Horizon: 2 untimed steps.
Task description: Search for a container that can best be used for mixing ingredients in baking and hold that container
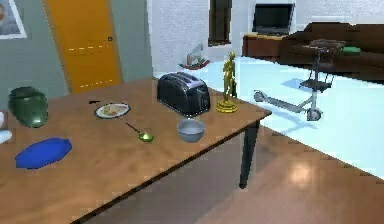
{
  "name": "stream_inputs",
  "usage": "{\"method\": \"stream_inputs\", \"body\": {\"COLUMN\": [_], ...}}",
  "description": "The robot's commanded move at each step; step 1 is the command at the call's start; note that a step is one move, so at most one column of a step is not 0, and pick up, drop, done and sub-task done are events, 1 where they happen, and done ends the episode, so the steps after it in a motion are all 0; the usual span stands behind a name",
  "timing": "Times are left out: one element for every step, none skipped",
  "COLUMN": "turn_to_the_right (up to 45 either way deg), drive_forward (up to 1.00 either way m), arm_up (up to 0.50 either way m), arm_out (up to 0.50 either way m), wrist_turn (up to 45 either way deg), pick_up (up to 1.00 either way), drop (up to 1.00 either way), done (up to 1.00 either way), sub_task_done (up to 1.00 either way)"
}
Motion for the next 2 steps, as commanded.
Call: {"method": "stream_inputs", "body": {"turn_to_the_right": [36.0,0.0], "drive_forward": [0.0,0.5], "arm_up": [0.0,0.0], "arm_out": [0.0,0.0], "wrist_turn": [0.0,0.0], "pick_up": [0.0,0.0], "drop": [0.0,0.0], "done": [0.0,0.0], "sub_task_done": [0.0,0.0]}}
